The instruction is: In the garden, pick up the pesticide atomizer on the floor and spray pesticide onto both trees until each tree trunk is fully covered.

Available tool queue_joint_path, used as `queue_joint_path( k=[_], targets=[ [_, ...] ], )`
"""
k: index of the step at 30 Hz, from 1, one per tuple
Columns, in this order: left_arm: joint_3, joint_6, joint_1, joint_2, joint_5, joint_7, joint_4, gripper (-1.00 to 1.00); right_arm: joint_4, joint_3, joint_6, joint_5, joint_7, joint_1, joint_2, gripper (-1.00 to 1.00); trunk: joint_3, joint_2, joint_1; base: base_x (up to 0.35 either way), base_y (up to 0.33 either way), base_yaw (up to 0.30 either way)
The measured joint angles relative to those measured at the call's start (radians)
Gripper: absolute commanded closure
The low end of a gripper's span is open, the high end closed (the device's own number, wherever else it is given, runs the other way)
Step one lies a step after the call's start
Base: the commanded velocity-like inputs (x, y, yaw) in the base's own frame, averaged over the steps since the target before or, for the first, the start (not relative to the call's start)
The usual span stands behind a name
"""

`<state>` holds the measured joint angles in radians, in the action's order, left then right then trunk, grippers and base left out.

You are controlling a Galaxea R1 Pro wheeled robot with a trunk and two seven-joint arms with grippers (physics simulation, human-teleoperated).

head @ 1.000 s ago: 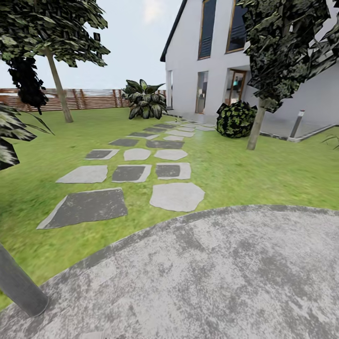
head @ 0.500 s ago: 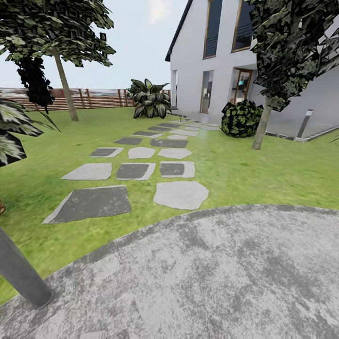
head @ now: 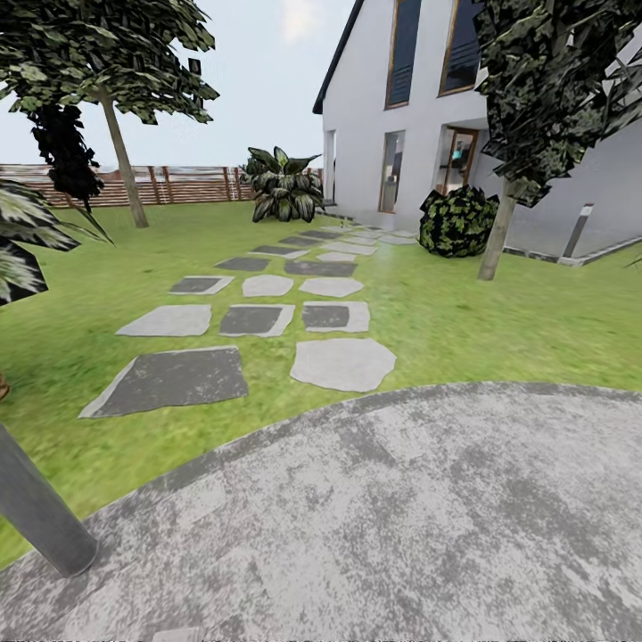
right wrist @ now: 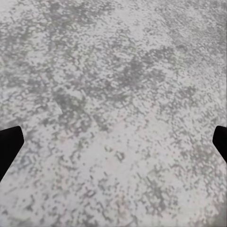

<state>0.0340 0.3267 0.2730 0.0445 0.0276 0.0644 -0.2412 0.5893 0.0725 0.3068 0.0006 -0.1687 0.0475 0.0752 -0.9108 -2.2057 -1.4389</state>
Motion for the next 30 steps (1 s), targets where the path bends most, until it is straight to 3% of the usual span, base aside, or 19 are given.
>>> queue_joint_path(
  k=[7, 15, 30],
  targets=[
    [0.002, 0.0, 0.0, 0.0, 0.003, 0.0, -0.001, -1.0, 0.0, 0.008, 0.0, 0.001, 0.0, 0.0, -0.001, -1.0, -0.033, -0.049, -0.027, 0.0, 0.0, 0.0],
    [0.001, 0.0, 0.0, -0.001, 0.0, 0.0, -0.001, -1.0, -0.003, 0.075, 0.0, 0.0, 0.0, 0.0, -0.002, -1.0, -0.07, -0.105, -0.058, 0.0, 0.0, 0.0],
    [0.0, 0.0, 0.0, -0.002, -0.002, 0.0, -0.001, -1.0, -0.003, 0.081, 0.002, 0.001, -0.002, 0.0, -0.001, -1.0, -0.138, -0.203, -0.111, 0.0, 0.0, 0.0]
  ],
)
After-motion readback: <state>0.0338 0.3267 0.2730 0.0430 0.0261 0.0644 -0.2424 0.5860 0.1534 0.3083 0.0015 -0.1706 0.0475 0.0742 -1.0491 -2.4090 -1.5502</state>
